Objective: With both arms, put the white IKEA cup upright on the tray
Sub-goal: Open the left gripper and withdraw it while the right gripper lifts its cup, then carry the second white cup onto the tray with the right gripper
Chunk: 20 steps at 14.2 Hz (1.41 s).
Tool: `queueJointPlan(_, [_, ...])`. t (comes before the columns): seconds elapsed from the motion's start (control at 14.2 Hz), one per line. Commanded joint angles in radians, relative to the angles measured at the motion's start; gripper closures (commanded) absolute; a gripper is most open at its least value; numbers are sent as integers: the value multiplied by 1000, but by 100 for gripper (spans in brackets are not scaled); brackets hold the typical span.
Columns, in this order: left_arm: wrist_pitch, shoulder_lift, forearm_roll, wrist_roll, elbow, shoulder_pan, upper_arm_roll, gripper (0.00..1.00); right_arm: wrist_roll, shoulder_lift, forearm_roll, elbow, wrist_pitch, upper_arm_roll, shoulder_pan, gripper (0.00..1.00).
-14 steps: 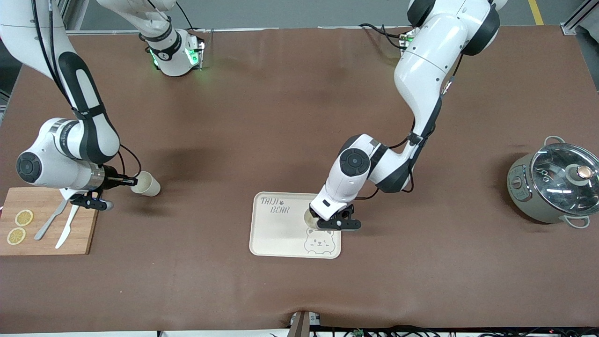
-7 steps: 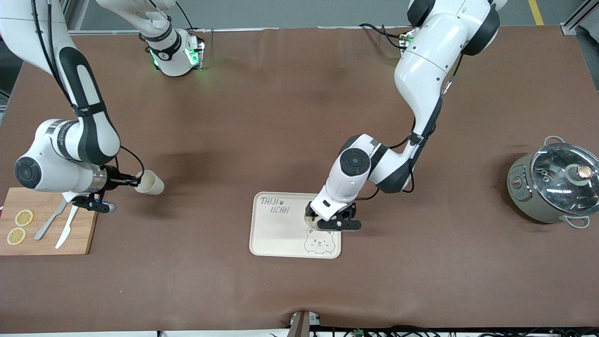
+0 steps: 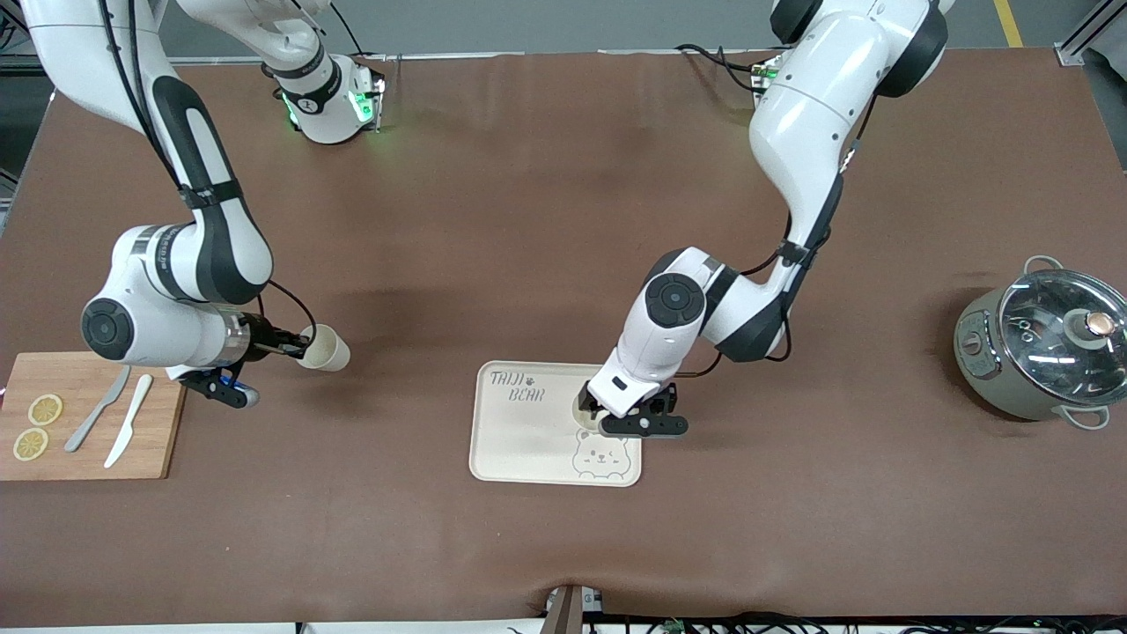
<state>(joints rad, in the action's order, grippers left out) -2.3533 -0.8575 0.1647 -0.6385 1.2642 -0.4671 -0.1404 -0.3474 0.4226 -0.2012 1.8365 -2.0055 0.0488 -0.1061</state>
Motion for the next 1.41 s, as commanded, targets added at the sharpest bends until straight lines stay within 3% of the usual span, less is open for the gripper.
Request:
queueJointPlan(0.0, [110,78,30,72,17,50,-2,0,-82,-19,-21,-16,22,3,-26,100])
queueJointPlan(0.49, [314,202,-14,305,29,188,-10,0,-315,-5,-21,-86,22,2,-153,100])
queueJointPlan(0.84, [423,299,-59,465,69,289,-11,0,-372,4,-44,-123,19,-1,-171,100])
queueJointPlan(1.34, [442,578,-120,622,343,441,-15,0,-600,96,-69,-259,13,-1,-257,100])
